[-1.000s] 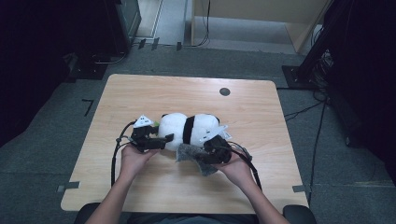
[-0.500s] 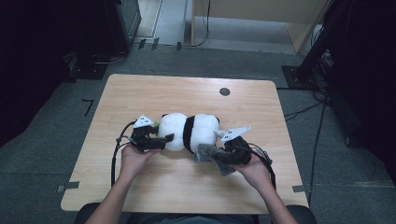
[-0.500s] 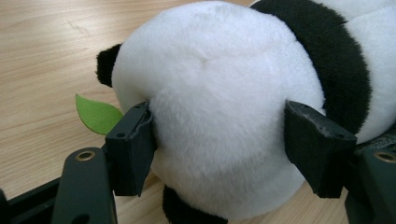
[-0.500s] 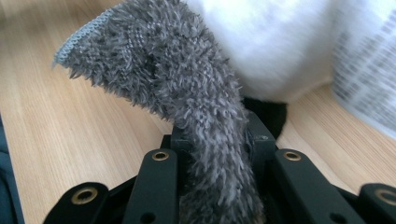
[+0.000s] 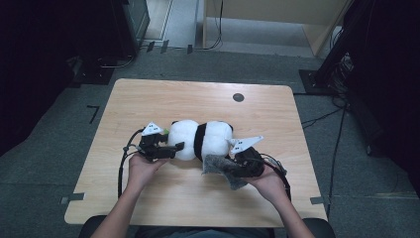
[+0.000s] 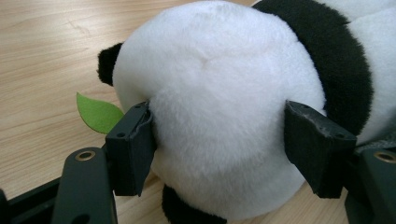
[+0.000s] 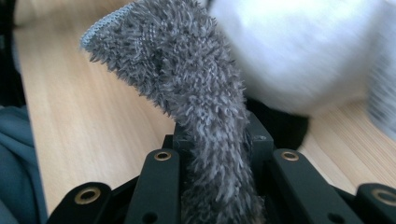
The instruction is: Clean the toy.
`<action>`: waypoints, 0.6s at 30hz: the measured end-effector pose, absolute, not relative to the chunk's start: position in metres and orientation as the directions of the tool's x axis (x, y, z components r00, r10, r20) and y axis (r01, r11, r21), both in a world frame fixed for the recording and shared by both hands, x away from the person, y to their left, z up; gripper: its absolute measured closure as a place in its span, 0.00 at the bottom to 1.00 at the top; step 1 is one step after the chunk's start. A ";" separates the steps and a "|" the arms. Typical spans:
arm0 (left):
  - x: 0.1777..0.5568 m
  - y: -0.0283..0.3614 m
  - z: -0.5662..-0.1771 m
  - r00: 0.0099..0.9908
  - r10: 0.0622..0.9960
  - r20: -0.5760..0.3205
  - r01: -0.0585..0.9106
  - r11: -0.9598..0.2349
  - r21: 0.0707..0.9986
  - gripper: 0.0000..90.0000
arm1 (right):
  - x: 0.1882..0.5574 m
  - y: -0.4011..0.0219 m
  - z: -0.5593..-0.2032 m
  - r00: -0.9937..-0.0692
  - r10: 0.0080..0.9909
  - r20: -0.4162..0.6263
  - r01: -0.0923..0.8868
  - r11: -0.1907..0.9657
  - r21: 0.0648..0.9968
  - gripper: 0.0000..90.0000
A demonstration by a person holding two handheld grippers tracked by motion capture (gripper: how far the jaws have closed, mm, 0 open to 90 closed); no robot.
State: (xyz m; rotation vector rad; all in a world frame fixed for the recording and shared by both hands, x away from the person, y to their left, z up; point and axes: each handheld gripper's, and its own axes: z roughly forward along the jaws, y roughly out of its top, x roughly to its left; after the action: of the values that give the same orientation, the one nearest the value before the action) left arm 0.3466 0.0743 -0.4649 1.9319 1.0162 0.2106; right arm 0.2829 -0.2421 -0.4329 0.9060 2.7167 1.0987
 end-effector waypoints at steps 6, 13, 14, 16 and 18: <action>0.347 0.074 -0.465 0.646 0.724 -0.244 0.568 -0.241 0.787 0.32 | 0.287 -0.211 -0.431 -0.862 0.482 0.158 0.452 0.588 0.671 0.81; 0.347 0.075 -0.464 0.646 0.722 -0.247 0.569 -0.241 0.786 0.32 | 0.306 -0.170 -0.438 -0.878 0.445 0.175 0.438 0.602 0.668 0.81; 0.347 0.075 -0.464 0.645 0.722 -0.248 0.570 -0.239 0.786 0.32 | 0.308 -0.165 -0.439 -0.878 0.445 0.178 0.440 0.599 0.670 0.81; 0.347 0.075 -0.464 0.645 0.722 -0.250 0.571 -0.237 0.786 0.32 | 0.313 -0.156 -0.441 -0.880 0.441 0.174 0.435 0.604 0.668 0.82; 0.347 0.075 -0.464 0.644 0.722 -0.252 0.572 -0.235 0.786 0.32 | 0.316 -0.147 -0.442 -0.881 0.445 0.161 0.430 0.612 0.664 0.82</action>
State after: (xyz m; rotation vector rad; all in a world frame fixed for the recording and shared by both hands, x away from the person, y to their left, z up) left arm 0.3470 0.0746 -0.4643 1.9245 1.0188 0.2014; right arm 0.3164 -0.1474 -0.4424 0.7602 2.8018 1.1461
